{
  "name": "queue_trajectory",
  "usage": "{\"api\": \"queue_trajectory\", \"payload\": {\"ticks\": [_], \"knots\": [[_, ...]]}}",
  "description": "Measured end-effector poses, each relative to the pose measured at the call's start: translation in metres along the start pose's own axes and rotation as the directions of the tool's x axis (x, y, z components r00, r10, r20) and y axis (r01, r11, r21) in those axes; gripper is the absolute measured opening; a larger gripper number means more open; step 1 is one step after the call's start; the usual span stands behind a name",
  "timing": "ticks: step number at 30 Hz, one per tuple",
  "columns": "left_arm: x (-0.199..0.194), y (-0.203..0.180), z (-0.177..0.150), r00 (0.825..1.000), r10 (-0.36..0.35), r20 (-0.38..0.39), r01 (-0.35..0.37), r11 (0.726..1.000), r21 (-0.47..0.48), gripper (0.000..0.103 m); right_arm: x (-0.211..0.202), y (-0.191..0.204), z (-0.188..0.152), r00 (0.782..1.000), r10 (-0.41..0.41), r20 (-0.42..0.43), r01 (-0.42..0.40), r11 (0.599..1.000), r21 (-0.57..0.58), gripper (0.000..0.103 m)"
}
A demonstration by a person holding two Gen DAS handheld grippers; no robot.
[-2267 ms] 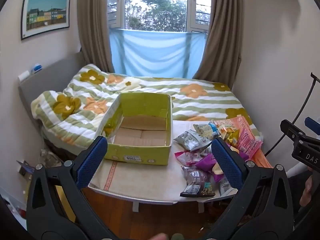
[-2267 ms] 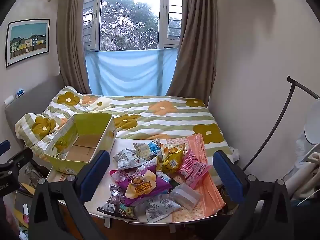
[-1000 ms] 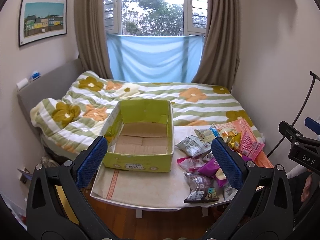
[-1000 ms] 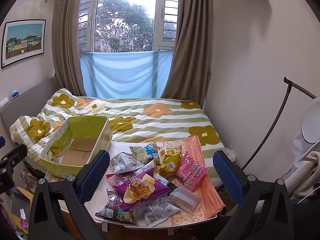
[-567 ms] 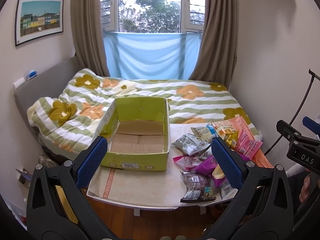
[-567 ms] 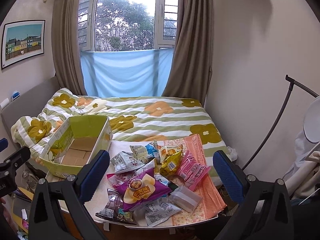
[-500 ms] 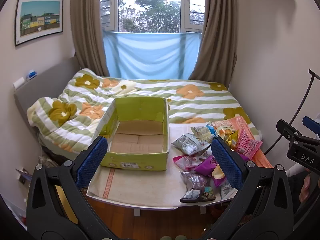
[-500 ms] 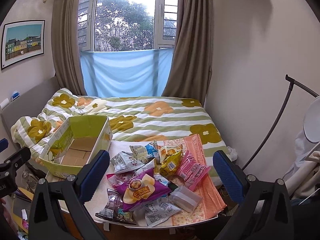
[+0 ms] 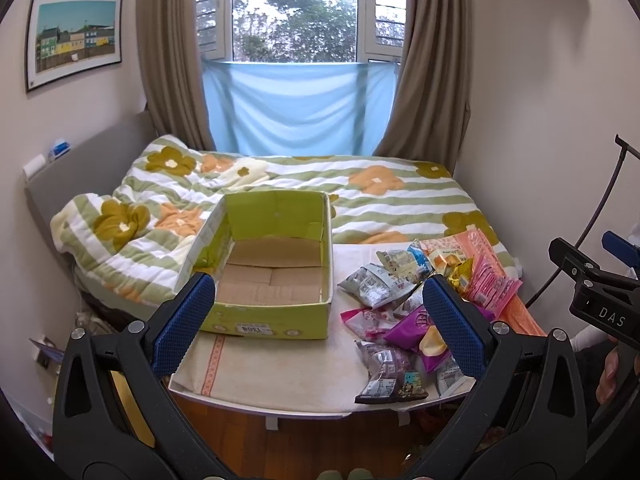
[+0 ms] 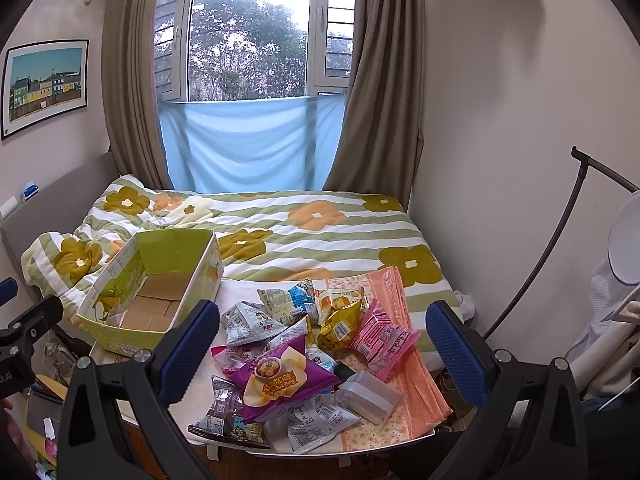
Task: Organize snacks
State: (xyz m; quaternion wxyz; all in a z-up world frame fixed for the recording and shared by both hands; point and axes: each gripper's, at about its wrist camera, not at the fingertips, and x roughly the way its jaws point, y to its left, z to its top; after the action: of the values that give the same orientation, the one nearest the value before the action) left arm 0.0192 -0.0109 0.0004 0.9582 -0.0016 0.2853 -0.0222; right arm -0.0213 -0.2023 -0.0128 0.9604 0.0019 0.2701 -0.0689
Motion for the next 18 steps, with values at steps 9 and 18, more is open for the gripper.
{"api": "queue_trajectory", "payload": {"ticks": [9,18], "knots": [[-0.0009,-0.0028,-0.0018,1.000,-0.002,-0.003,0.002,1.000,-0.002,0.103,0.0000,-0.0007,0.0001,1.000,0.000,0.000,0.000,1.000,0.000,0.103],[-0.0026,-0.0019,-0.0035,1.000,-0.007,-0.007,0.007,1.000,-0.002,0.103,0.0001,-0.0006,0.0003,1.000,0.000,-0.001,0.000,1.000,0.000,0.103]]}}
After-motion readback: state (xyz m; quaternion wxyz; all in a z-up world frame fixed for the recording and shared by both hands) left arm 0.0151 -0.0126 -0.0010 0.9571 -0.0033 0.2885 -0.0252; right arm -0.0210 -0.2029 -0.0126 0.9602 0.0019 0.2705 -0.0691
